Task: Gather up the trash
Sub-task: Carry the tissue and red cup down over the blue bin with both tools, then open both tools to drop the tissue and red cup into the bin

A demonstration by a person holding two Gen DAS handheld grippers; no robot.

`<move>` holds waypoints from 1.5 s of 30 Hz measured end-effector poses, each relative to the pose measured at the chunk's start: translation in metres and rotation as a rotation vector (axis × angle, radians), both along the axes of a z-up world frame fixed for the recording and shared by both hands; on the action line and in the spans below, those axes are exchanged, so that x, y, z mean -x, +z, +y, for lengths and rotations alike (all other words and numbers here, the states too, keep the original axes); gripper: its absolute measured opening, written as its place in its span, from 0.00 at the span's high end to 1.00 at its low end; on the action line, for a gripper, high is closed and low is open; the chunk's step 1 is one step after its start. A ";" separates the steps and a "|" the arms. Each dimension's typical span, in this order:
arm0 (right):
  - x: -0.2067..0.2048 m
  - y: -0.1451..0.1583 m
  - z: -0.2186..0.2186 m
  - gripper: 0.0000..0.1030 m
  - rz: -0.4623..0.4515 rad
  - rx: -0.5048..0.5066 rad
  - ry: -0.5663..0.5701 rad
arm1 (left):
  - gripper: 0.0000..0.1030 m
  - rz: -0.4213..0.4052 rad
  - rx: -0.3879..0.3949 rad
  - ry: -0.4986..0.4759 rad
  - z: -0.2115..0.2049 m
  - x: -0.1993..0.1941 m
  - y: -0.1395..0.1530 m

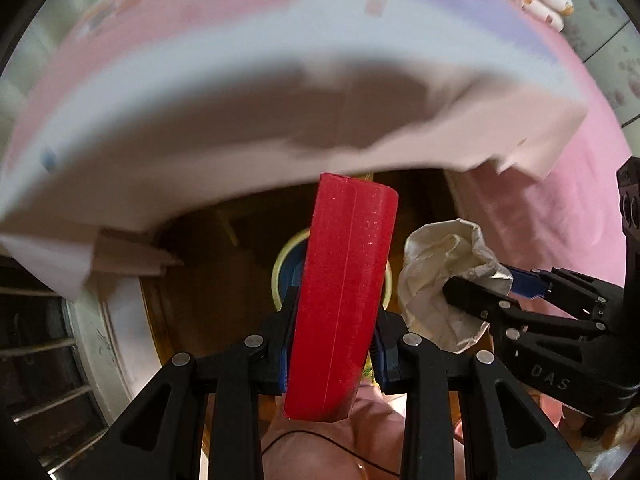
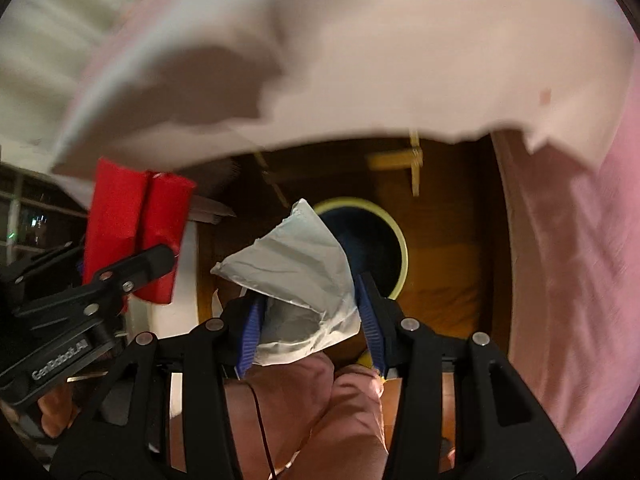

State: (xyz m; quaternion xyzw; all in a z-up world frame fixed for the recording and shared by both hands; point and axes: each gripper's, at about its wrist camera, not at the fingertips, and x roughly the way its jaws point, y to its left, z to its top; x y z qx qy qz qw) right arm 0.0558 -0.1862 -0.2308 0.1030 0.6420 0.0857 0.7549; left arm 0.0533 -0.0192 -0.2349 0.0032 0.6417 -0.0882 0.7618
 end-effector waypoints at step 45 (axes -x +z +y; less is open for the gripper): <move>0.015 -0.029 0.028 0.36 0.023 0.103 -0.097 | 0.19 -0.093 -0.019 -0.041 0.018 -0.005 -0.007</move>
